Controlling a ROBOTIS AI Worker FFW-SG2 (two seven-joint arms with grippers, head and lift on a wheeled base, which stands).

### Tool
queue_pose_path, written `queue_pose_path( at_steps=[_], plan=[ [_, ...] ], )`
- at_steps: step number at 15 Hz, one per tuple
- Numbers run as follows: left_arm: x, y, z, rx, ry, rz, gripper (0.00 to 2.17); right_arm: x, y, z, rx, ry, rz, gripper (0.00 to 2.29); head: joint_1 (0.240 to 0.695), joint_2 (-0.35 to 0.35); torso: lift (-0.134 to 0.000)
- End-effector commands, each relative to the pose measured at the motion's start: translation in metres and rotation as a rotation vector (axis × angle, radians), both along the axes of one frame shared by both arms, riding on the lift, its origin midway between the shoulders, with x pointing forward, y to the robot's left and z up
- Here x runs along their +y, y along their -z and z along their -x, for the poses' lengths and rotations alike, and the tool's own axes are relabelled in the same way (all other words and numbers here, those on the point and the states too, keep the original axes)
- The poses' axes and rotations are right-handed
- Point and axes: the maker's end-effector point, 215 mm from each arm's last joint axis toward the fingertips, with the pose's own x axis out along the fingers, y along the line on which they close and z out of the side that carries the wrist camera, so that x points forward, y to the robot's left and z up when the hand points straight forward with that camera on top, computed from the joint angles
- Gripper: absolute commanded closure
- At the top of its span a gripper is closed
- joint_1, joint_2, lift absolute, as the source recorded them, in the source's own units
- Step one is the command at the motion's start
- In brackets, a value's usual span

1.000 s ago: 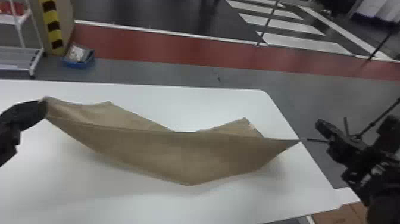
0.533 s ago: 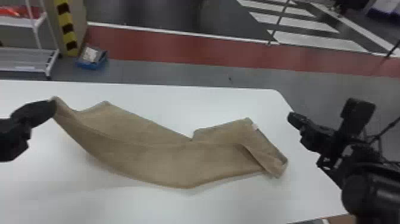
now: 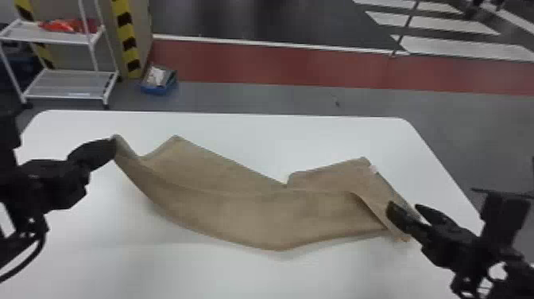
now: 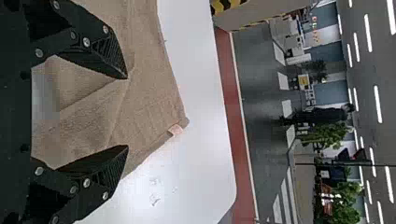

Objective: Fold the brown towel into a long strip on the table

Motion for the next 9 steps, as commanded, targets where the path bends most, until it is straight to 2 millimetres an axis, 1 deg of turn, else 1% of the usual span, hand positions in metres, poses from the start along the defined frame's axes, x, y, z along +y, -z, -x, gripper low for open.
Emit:
queue_pose_path(
  at_steps=[1,2,4,5,6,9],
  plan=[
    [-0.004,0.001,-0.003,-0.006,0.008,0.009,1.74,0.006,0.009,0.023,0.011,-0.029,0.018,0.36,0.695,-0.167,-0.123],
    [-0.004,0.003,-0.003,-0.003,0.01,0.01,1.74,0.008,0.01,0.027,0.006,-0.041,0.027,0.37,0.695,-0.172,-0.123],
    [-0.009,0.008,-0.002,0.006,0.019,0.015,1.74,0.008,0.019,0.036,0.02,-0.055,0.016,0.4,0.695,-0.171,-0.123],
    [-0.011,0.008,-0.003,0.001,0.02,0.017,1.74,0.006,0.023,0.038,0.027,-0.051,0.017,0.47,0.695,-0.171,-0.123],
    [-0.011,0.009,-0.003,0.0,0.02,0.017,1.74,0.004,0.022,0.038,0.018,-0.053,0.042,0.47,0.695,-0.175,-0.123],
    [-0.018,0.013,-0.003,0.006,0.031,0.02,1.74,-0.007,0.026,0.036,0.007,-0.04,0.156,0.47,0.695,-0.189,-0.123]
  ],
)
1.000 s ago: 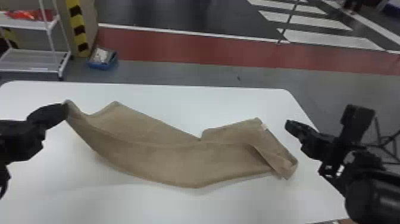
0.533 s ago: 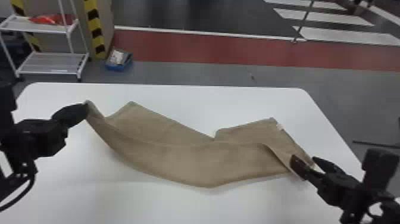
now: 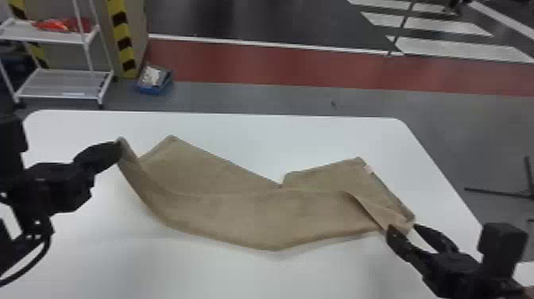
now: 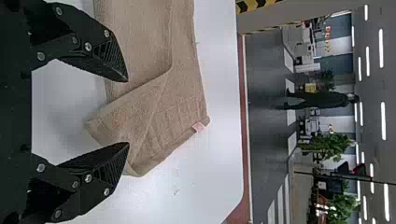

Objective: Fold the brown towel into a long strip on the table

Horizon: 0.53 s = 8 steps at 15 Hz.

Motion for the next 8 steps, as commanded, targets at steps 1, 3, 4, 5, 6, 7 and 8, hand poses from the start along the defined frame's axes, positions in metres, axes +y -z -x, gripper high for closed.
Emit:
queue_pose_path(
  at_steps=[1,3,4,5,6,7,8],
  plan=[
    [-0.004,0.003,0.001,0.005,0.006,0.001,1.74,-0.004,0.004,-0.003,-0.008,-0.001,0.086,0.47,0.695,-0.195,-0.123],
    [-0.004,0.006,0.001,0.01,0.007,-0.003,1.74,-0.003,0.014,-0.003,0.013,-0.004,0.132,0.47,0.695,-0.21,-0.123],
    [-0.005,0.008,0.001,0.014,0.007,-0.004,1.74,-0.004,0.017,-0.002,0.02,-0.004,0.137,0.47,0.695,-0.212,-0.123],
    [-0.005,0.009,0.001,0.014,0.007,-0.008,1.74,-0.005,0.021,-0.001,0.027,-0.003,0.135,0.47,0.695,-0.212,-0.123],
    [-0.005,0.009,0.001,0.015,0.007,-0.008,1.74,-0.006,0.024,0.001,0.035,-0.002,0.142,0.47,0.695,-0.211,-0.123],
    [-0.005,0.008,0.001,0.014,0.008,-0.008,1.74,-0.007,0.026,0.002,0.042,-0.003,0.154,0.47,0.695,-0.212,-0.123],
    [-0.005,0.008,0.0,0.012,0.008,-0.009,1.74,-0.007,0.029,0.003,0.056,-0.009,0.18,0.47,0.695,-0.212,-0.123]
  ],
)
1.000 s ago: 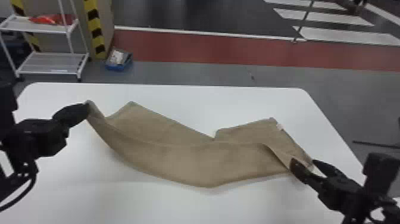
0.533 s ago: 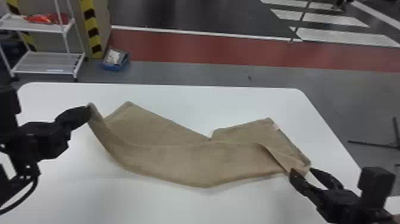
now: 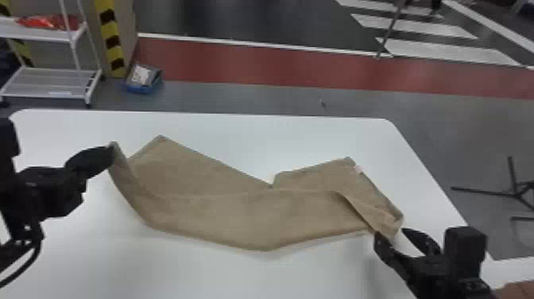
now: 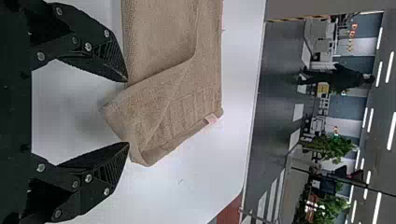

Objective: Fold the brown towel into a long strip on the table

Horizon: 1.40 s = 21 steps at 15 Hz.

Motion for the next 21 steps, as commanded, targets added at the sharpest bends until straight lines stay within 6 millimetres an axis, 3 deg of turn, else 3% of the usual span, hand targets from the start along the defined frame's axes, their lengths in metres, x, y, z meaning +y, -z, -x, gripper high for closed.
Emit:
queue_pose_path(
  at_steps=[1,5,10,14,16,18,21],
  plan=[
    [0.001,0.001,-0.001,-0.001,-0.001,-0.001,1.74,0.002,0.01,0.002,0.033,-0.014,0.05,0.47,0.695,-0.215,-0.123],
    [0.001,0.003,-0.001,0.002,0.0,0.001,1.74,0.01,0.021,0.0,0.069,-0.03,0.13,0.56,0.695,-0.212,-0.123],
    [0.003,0.004,-0.001,0.002,-0.002,-0.002,1.74,0.008,0.013,-0.006,0.051,-0.015,0.161,0.57,0.695,-0.201,-0.123],
    [0.002,0.005,-0.002,0.003,-0.003,0.001,1.74,0.0,0.005,-0.011,0.031,0.002,0.154,1.31,0.695,-0.203,-0.123],
    [0.002,0.005,-0.002,0.003,-0.005,0.002,1.74,-0.003,0.003,-0.011,0.026,0.006,0.142,1.51,0.695,-0.209,-0.123],
    [0.003,0.0,-0.002,-0.005,-0.006,0.0,1.74,-0.012,-0.004,-0.013,0.011,0.016,0.132,1.54,0.695,-0.212,-0.123],
    [0.011,-0.013,-0.001,-0.027,-0.017,0.003,1.74,-0.026,-0.033,-0.023,-0.034,0.034,0.065,1.54,0.695,-0.221,-0.123]
  ],
)
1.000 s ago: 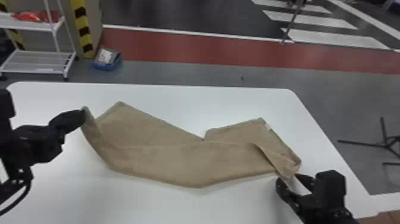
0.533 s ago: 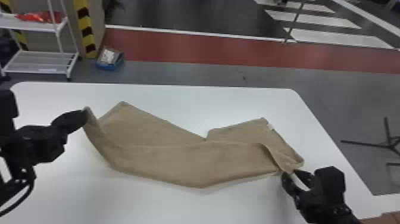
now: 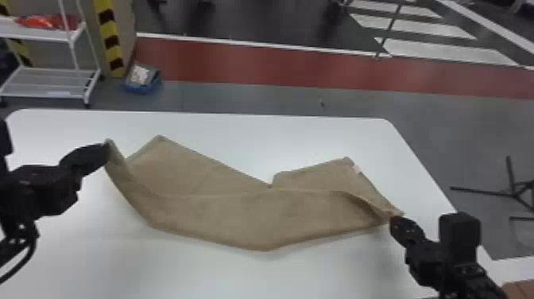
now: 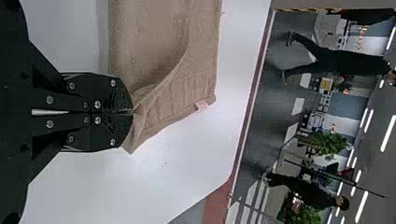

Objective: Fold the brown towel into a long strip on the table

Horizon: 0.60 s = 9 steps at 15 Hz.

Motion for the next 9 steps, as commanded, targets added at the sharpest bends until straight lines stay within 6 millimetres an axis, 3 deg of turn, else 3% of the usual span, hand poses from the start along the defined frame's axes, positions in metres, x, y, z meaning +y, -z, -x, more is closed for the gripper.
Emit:
queue_pose_path(
  at_steps=[1,5,7,8,9],
  plan=[
    [0.012,-0.02,0.002,-0.036,-0.019,0.003,1.74,-0.013,-0.024,-0.009,-0.032,0.021,-0.071,1.54,0.695,-0.222,-0.123],
    [0.039,-0.063,0.015,-0.1,-0.062,0.011,1.74,-0.029,-0.075,-0.046,-0.092,0.056,-0.272,1.54,0.695,-0.212,-0.123],
    [0.054,-0.071,0.014,-0.101,-0.086,0.013,1.74,-0.035,-0.109,-0.085,-0.12,0.059,-0.319,1.54,0.695,-0.206,-0.123],
    [0.064,-0.083,0.006,-0.118,-0.104,0.009,1.74,-0.035,-0.122,-0.109,-0.131,0.055,-0.336,1.54,0.695,-0.202,-0.123],
    [0.075,-0.081,0.0,-0.107,-0.127,0.011,1.74,-0.035,-0.13,-0.13,-0.137,0.054,-0.36,1.54,0.695,-0.195,-0.123]
  ],
)
